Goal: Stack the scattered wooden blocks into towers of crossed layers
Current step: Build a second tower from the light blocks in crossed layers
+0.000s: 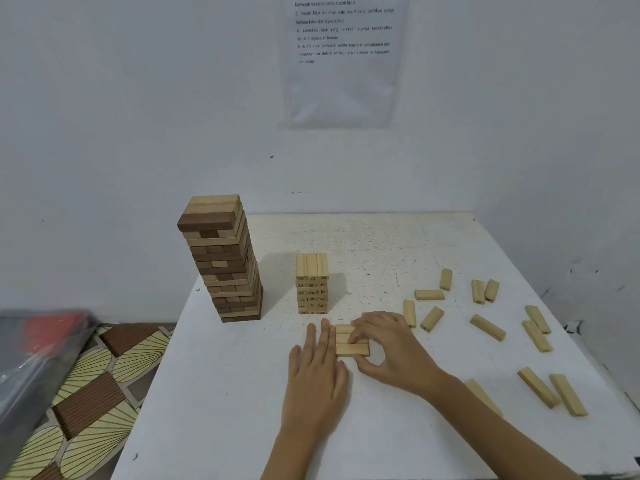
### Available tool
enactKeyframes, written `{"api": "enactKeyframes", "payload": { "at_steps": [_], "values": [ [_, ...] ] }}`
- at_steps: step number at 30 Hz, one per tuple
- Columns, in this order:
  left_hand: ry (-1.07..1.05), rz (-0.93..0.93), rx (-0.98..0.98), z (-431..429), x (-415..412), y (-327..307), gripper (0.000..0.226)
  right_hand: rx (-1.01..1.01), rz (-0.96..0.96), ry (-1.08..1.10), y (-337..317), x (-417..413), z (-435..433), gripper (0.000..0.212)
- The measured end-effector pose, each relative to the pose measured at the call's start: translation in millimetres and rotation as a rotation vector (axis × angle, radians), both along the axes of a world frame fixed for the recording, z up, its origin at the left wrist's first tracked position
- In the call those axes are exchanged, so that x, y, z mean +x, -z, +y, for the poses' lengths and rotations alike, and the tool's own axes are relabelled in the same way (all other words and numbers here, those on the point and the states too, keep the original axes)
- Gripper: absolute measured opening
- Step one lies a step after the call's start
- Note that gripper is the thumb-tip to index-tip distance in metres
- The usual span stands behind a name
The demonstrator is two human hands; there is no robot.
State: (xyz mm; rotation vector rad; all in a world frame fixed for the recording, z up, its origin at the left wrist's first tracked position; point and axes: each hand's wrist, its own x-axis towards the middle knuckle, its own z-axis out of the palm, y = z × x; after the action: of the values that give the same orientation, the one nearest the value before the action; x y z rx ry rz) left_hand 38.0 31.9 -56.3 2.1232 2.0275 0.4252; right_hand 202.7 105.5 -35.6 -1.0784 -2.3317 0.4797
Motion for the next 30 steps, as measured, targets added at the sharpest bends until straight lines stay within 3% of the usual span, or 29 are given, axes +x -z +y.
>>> {"api": "enactKeyframes", "payload": {
  "at_steps": [8, 11, 15, 18, 23, 30],
  "values": [
    [0.042, -0.094, -0.032, -1.8, -1.1, -10.7, 0.081, -0.094, 0.106, -0.002, -0.6, -4.2, -1.2, 0.021],
    [0.025, -0.117, -0.086, -2.7, 0.1, -15.8, 0.099, -0.128, 0.183, 0.003, -4.2, -5.7, -2.2, 0.029],
    [0.029, -0.166, -0.094, -4.0, -0.6, -20.7, 0.1, -0.169, 0.228, 0.037, -6.2, -6.1, -4.7, 0.041],
    [0.001, -0.289, -0.031, -6.9, -0.1, -22.8, 0.097, -0.14, 0.267, 0.034, -17.3, -8.9, -8.7, 0.041],
    [-0.126, -0.678, 0.17, -8.9, 5.5, -26.7, 0.079, -0.046, 0.294, -0.043, -50.8, -22.0, -11.8, 0.043],
    [-0.166, -0.842, 0.294, 1.3, -0.8, -64.3, 0.057, 0.007, 0.334, -0.08, -87.9, -39.8, 0.2, 0.044]
  ]
}}
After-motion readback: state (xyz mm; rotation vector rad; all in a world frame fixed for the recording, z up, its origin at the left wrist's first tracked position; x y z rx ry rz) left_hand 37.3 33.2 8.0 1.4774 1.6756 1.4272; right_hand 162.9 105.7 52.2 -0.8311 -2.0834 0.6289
